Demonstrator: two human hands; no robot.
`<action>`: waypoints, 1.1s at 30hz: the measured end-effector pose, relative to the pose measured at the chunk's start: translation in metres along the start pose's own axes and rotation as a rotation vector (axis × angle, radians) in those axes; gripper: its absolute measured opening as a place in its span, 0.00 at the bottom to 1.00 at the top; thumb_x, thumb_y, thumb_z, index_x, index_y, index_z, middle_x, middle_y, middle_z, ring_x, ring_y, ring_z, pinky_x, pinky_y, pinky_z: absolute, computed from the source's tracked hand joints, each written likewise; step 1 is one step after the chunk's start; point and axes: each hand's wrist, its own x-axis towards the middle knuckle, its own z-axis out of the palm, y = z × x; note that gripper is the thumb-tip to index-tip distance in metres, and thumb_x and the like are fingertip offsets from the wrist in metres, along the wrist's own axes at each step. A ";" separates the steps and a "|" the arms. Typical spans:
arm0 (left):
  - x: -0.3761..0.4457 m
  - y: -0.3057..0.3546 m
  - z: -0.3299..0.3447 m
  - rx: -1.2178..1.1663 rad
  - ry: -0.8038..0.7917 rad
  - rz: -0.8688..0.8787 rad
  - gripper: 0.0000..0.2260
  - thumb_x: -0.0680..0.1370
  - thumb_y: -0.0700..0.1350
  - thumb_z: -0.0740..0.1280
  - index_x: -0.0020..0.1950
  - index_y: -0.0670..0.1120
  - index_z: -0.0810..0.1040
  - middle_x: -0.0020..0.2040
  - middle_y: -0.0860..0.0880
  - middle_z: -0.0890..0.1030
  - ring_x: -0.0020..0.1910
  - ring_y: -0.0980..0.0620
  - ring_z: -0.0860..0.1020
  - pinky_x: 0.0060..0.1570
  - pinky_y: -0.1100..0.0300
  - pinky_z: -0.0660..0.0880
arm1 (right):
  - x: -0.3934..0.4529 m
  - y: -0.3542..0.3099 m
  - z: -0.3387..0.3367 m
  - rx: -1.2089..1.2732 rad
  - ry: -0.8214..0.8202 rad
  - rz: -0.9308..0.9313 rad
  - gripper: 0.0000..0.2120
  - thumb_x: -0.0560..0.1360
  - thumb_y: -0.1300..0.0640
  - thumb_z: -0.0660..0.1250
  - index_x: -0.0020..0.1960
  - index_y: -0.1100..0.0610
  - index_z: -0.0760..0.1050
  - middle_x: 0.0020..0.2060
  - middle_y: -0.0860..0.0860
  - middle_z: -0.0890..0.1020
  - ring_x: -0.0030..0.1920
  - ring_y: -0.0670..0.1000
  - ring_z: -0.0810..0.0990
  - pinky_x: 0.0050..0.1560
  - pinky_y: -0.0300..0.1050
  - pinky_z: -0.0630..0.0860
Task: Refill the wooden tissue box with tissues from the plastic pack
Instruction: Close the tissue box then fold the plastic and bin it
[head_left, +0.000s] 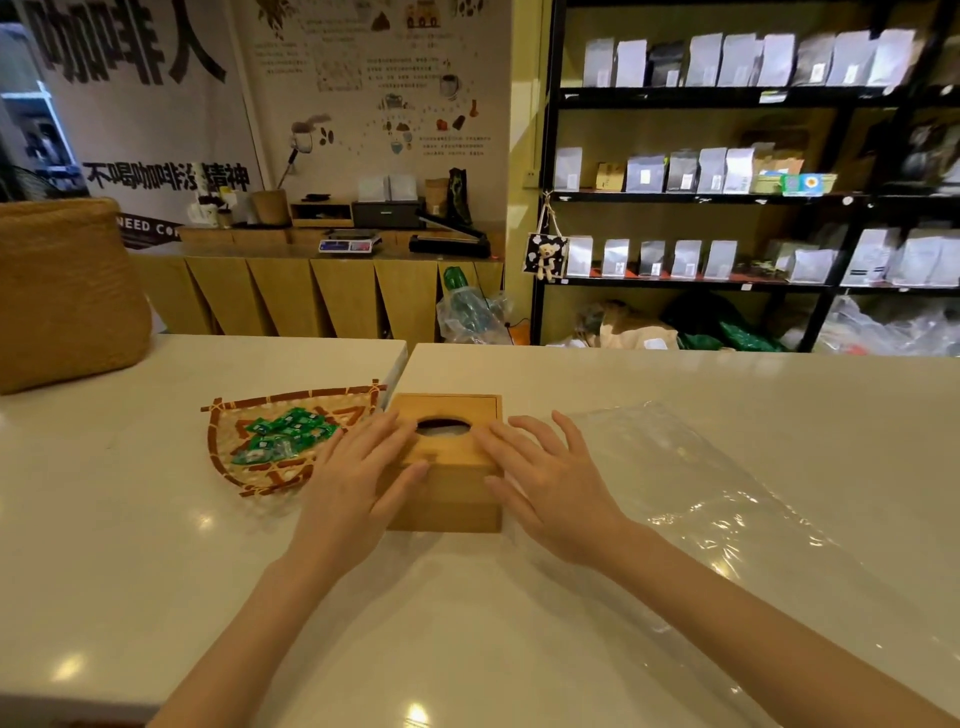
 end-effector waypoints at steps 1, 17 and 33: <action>-0.001 0.009 0.000 0.014 0.048 0.027 0.34 0.73 0.68 0.45 0.67 0.49 0.70 0.70 0.47 0.70 0.70 0.49 0.66 0.70 0.48 0.59 | -0.002 0.006 -0.004 0.041 0.002 0.023 0.29 0.78 0.41 0.36 0.69 0.50 0.64 0.64 0.50 0.77 0.65 0.53 0.73 0.68 0.58 0.64; -0.012 0.144 0.103 0.396 -0.586 -0.090 0.34 0.77 0.62 0.49 0.73 0.38 0.52 0.74 0.33 0.56 0.74 0.38 0.50 0.73 0.48 0.51 | -0.126 0.157 -0.010 -0.017 -0.322 0.947 0.29 0.75 0.38 0.55 0.60 0.62 0.71 0.61 0.57 0.75 0.64 0.59 0.67 0.61 0.54 0.66; 0.021 0.136 0.107 -0.628 -0.317 -0.443 0.37 0.67 0.38 0.74 0.71 0.50 0.60 0.67 0.42 0.66 0.53 0.47 0.74 0.53 0.53 0.74 | -0.134 0.164 -0.008 0.794 0.262 1.233 0.18 0.70 0.56 0.67 0.58 0.54 0.69 0.35 0.49 0.78 0.42 0.57 0.80 0.51 0.53 0.76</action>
